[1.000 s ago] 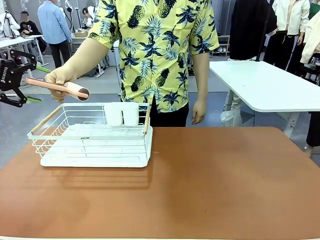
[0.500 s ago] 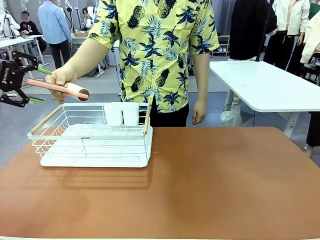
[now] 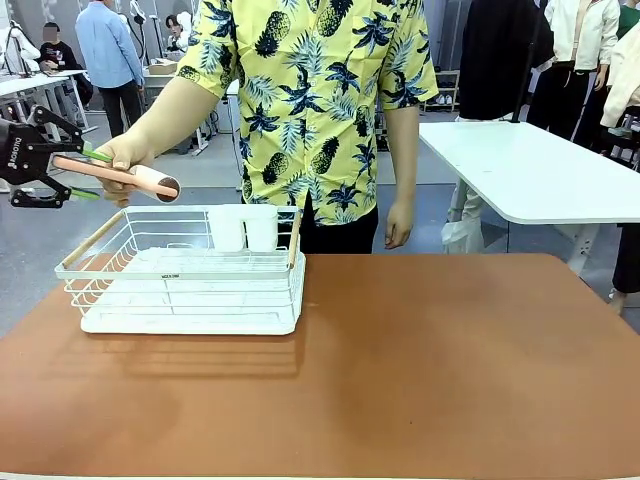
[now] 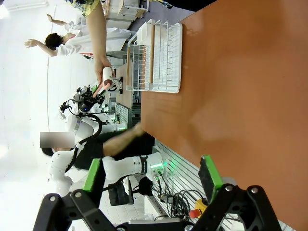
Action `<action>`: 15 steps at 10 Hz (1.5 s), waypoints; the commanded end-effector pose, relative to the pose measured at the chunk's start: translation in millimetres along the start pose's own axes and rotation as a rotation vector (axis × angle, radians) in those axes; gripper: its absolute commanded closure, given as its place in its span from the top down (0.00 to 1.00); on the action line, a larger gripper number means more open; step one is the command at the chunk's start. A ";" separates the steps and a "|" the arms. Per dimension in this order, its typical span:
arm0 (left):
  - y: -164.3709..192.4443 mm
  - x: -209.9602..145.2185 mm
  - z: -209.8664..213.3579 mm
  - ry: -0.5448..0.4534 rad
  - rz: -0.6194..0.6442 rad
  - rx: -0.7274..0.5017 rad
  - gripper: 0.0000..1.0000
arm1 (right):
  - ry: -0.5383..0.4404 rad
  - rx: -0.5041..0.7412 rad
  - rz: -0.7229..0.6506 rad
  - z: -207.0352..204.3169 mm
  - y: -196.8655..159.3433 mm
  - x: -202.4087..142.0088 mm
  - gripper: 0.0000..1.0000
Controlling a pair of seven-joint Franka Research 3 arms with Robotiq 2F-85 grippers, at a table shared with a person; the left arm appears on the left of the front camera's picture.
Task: Clean the table.
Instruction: Pick up the Lint Roller when the human hands it over.
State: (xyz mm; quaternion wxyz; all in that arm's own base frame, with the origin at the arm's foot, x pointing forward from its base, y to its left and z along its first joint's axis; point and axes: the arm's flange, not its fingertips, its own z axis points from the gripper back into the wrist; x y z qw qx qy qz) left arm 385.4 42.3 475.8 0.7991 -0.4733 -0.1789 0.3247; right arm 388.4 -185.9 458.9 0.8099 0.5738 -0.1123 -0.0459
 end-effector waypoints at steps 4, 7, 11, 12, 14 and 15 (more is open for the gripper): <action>-0.8 2.2 -7.8 -0.033 -0.025 -0.023 0.15 | -0.001 0.005 -0.002 0.8 3.8 -0.5 1.00; -1.3 1.7 -8.8 -0.030 -0.027 -0.024 0.00 | -0.001 0.005 -0.002 0.8 3.8 -0.5 1.00; -2.5 -0.8 -3.3 -0.002 -0.007 0.002 0.00 | -0.001 0.005 -0.002 0.8 3.8 -0.5 1.00; -2.5 -0.8 -3.3 -0.002 -0.007 0.002 0.00 | -0.001 0.005 -0.002 0.8 3.8 -0.5 1.00; -2.5 -0.8 -3.3 -0.002 -0.007 0.002 0.00 | -0.001 0.005 -0.002 0.8 3.8 -0.5 1.00; -2.5 -0.8 -3.3 -0.002 -0.007 0.002 0.00 | -0.001 0.005 -0.002 0.8 3.8 -0.5 1.00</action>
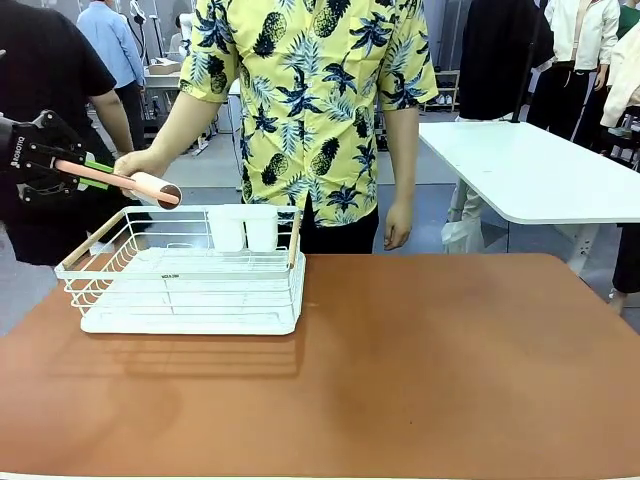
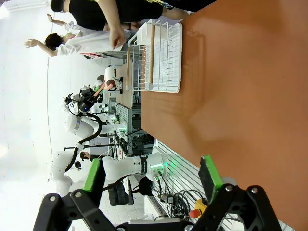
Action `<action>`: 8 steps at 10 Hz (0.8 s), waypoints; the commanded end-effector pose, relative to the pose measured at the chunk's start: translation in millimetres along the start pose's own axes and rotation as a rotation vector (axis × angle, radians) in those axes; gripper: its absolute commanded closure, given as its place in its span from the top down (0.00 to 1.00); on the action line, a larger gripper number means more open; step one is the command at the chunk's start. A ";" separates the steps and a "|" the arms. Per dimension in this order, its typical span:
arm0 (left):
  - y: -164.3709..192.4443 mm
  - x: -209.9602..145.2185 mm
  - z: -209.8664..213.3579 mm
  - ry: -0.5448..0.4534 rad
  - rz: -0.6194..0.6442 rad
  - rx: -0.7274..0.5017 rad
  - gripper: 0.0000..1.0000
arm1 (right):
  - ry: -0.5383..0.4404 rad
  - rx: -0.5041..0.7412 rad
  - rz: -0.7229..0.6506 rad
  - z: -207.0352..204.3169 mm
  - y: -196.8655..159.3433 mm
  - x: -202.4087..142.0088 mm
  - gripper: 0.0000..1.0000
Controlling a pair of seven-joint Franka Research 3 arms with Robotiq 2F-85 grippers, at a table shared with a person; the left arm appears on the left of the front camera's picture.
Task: Clean the table.
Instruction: Clean the table with the Lint Roller when the human lifts the Dish drying rack.
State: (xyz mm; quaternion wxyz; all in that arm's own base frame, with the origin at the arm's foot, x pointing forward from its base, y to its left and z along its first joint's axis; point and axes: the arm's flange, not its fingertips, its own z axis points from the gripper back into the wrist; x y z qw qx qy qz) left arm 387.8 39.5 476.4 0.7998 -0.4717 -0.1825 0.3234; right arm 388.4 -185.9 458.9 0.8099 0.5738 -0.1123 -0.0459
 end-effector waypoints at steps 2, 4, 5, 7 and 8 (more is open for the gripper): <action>-0.2 -0.5 -0.5 0.004 0.000 0.001 0.00 | -0.001 0.005 -0.002 0.8 3.8 -0.5 1.00; -0.2 -0.5 -0.5 0.004 0.000 0.001 0.00 | -0.001 0.005 -0.002 0.8 3.8 -0.5 1.00; -0.2 -0.5 -0.5 0.004 0.000 0.001 0.00 | -0.001 0.005 -0.002 0.8 3.8 -0.5 1.00; -0.2 -0.5 -0.5 0.004 0.000 0.001 0.00 | -0.001 0.005 -0.002 0.8 3.8 -0.5 1.00; -0.2 -0.5 -0.5 0.004 0.000 0.001 0.00 | -0.001 0.005 -0.002 0.8 3.8 -0.5 1.00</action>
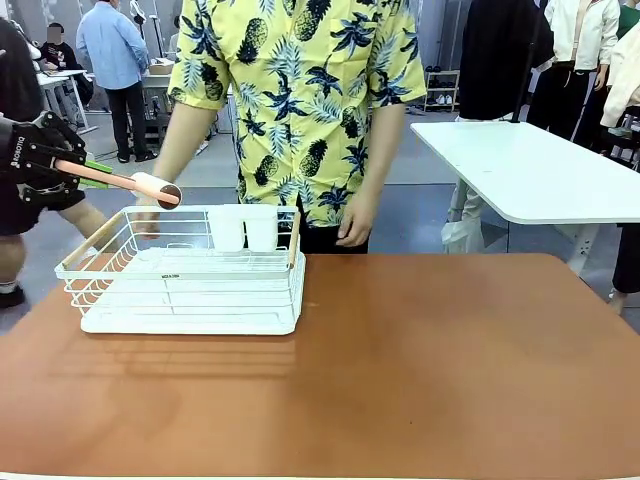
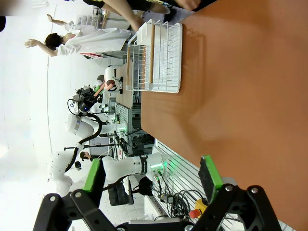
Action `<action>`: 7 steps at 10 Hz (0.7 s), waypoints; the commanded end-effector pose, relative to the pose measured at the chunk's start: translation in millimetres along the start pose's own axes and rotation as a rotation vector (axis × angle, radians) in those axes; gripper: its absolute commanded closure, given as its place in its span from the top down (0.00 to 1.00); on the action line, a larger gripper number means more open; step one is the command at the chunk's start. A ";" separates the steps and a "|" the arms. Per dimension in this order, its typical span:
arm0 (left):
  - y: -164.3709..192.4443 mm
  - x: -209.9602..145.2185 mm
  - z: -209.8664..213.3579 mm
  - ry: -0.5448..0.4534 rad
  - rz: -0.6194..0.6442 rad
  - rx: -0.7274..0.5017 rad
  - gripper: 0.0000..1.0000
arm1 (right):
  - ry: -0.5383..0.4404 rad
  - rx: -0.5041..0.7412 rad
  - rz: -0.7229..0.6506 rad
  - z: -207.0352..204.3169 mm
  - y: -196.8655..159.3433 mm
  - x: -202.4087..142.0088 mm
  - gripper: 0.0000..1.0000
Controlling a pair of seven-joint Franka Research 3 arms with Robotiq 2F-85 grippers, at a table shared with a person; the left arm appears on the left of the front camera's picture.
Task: Clean the table.
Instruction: Clean the table with the Lint Roller when the human lifts the Dish drying rack.
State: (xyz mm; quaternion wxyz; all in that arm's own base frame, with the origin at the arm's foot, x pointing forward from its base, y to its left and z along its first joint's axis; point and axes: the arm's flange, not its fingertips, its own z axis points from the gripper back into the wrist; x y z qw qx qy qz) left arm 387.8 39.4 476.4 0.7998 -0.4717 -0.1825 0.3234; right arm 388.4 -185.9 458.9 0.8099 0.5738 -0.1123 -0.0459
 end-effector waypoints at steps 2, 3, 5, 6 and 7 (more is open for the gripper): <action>-0.2 -0.5 -0.4 0.004 0.000 0.001 0.00 | -0.001 0.005 -0.002 0.8 3.8 -0.5 1.00; -0.2 -0.5 -0.4 0.004 0.000 0.001 0.00 | -0.001 0.005 -0.002 0.8 3.8 -0.5 1.00; -0.2 -0.5 -0.4 0.004 0.000 0.001 0.00 | -0.001 0.005 -0.002 0.8 3.8 -0.5 1.00; -0.2 -0.5 -0.4 0.004 0.000 0.001 0.00 | -0.001 0.005 -0.002 0.8 3.8 -0.5 1.00; -0.2 -0.5 -0.4 0.004 0.000 0.001 0.00 | -0.001 0.005 -0.002 0.8 3.8 -0.5 1.00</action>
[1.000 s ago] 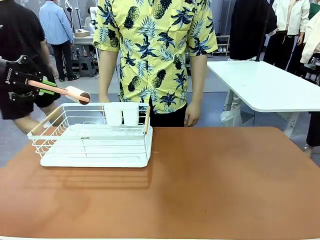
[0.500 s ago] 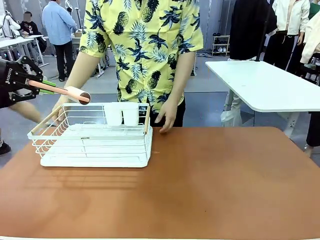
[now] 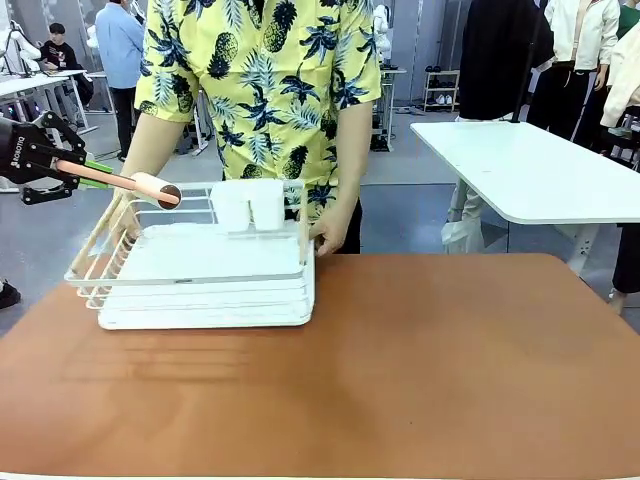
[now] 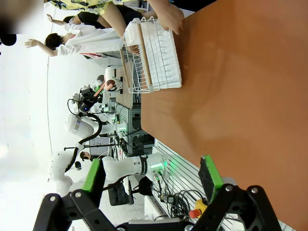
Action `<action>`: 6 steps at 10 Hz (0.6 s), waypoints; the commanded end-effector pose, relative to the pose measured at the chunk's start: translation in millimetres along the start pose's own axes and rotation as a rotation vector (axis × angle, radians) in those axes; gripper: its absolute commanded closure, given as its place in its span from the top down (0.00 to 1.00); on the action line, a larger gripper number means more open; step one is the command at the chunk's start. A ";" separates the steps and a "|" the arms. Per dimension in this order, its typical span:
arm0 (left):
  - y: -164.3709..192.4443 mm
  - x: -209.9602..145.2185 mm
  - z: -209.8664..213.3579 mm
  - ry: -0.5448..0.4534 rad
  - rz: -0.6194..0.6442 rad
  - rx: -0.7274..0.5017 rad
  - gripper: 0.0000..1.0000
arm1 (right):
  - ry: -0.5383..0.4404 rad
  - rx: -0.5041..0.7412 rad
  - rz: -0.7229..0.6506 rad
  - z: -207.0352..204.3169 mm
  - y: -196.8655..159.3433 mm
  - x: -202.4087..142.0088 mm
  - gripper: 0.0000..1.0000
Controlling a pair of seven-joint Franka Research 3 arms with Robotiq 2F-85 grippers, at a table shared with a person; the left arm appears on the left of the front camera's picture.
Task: Clean the table.
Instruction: Clean the table with the Lint Roller when the human lifts the Dish drying rack.
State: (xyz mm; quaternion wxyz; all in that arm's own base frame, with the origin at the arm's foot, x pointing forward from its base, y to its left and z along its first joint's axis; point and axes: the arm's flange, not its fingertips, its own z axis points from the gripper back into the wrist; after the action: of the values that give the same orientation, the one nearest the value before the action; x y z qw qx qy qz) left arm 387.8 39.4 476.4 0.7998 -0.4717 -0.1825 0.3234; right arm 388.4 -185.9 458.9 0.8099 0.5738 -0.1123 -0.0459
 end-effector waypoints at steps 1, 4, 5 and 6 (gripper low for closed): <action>-0.2 -0.5 -0.4 0.004 0.000 0.001 0.00 | -0.001 0.005 -0.002 0.8 3.8 -0.5 1.00; -0.2 -0.5 -0.4 0.004 0.000 0.001 0.00 | -0.001 0.005 -0.002 0.8 3.8 -0.5 1.00; -0.2 -0.5 -0.4 0.004 0.000 0.001 0.00 | -0.001 0.005 -0.002 0.8 3.8 -0.5 1.00; -0.2 -0.5 -0.4 0.004 0.000 0.001 0.00 | -0.001 0.005 -0.002 0.8 3.8 -0.5 1.00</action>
State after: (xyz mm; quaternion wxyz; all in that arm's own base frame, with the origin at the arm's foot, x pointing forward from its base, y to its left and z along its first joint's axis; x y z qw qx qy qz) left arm 387.8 39.4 476.4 0.7998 -0.4717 -0.1825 0.3234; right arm 388.4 -185.9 458.9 0.8099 0.5738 -0.1123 -0.0459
